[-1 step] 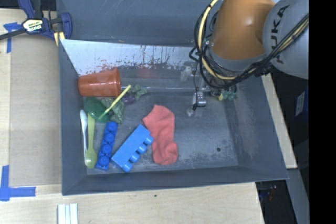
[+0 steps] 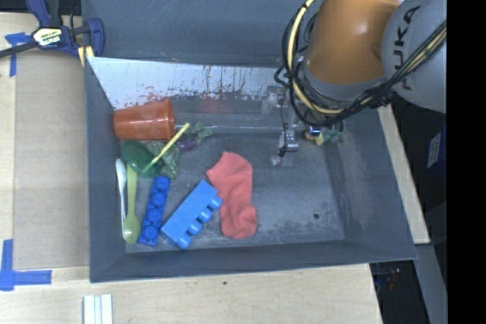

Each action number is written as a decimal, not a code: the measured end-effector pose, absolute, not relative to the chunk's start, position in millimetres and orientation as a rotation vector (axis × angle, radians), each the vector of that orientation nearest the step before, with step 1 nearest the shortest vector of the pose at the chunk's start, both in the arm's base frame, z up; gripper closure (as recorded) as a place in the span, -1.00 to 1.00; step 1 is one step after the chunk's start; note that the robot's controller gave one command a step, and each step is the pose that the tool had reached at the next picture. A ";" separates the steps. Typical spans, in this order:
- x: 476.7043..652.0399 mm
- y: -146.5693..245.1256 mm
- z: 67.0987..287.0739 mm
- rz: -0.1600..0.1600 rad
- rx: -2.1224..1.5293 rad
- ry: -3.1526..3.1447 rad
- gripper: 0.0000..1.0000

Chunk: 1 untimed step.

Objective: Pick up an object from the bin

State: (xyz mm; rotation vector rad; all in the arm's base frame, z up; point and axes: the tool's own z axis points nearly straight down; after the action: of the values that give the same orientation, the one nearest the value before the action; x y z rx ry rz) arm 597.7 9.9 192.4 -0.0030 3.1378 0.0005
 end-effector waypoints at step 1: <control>554.8 50.2 123.5 0.000 -0.053 3.133 -1.00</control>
Offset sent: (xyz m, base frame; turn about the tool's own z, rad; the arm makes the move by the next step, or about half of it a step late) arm -0.0502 0.0510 -0.1224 -0.0585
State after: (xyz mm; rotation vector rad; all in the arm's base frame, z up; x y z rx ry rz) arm 554.8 50.2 123.5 -0.0528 3.1334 -0.0002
